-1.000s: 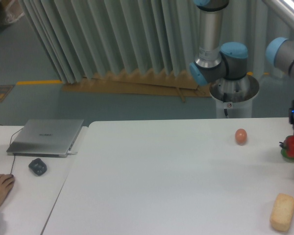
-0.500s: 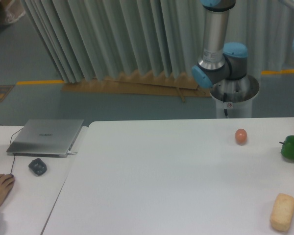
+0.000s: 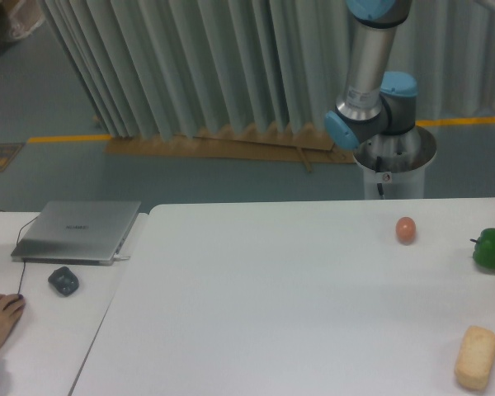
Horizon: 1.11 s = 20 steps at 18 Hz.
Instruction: Place the red peppers in a basket
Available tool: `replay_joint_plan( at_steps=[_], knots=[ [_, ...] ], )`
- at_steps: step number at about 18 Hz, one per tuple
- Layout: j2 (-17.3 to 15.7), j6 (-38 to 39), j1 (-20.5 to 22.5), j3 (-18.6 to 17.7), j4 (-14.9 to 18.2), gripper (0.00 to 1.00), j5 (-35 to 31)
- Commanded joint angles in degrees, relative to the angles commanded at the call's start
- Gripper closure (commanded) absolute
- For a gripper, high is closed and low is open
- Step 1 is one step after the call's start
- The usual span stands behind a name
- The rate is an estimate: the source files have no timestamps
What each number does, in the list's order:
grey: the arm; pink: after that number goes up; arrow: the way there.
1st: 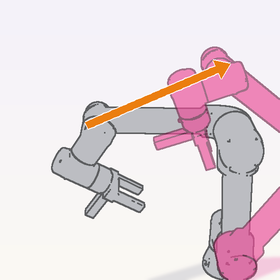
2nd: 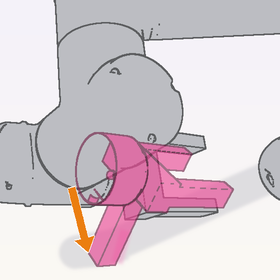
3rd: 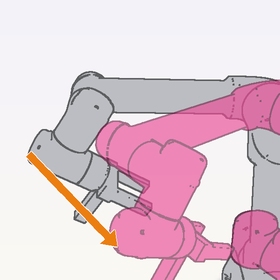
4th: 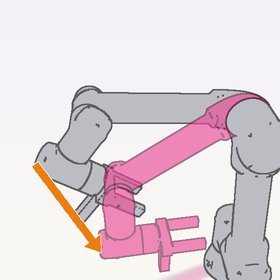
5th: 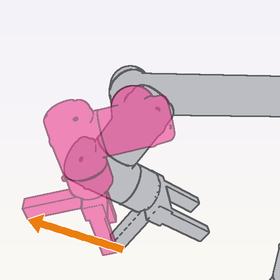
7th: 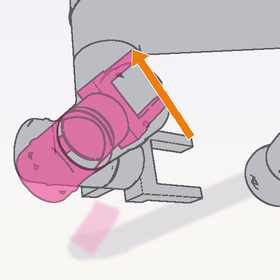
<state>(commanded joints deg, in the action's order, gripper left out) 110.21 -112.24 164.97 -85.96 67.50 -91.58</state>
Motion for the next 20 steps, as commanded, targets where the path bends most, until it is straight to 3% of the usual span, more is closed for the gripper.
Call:
replay_joint_plan(
  at_steps=[8, 10, 12, 13, 20],
  knots=[
    [2.3, -0.4, 1.9, -0.5, -2.6, 0.47, -0.1],
    [2.6, -0.3, 2.2, -0.5, -2.8, 0.42, -0.3],
    [2.7, 0.1, 2.3, -0.7, -2.8, 0.27, -0.3],
    [2.6, 0.2, 2.3, -0.6, -2.8, 0.00, -0.3],
    [1.4, 1.4, 1.9, -0.8, -2.8, 0.00, 0.0]
  ],
)
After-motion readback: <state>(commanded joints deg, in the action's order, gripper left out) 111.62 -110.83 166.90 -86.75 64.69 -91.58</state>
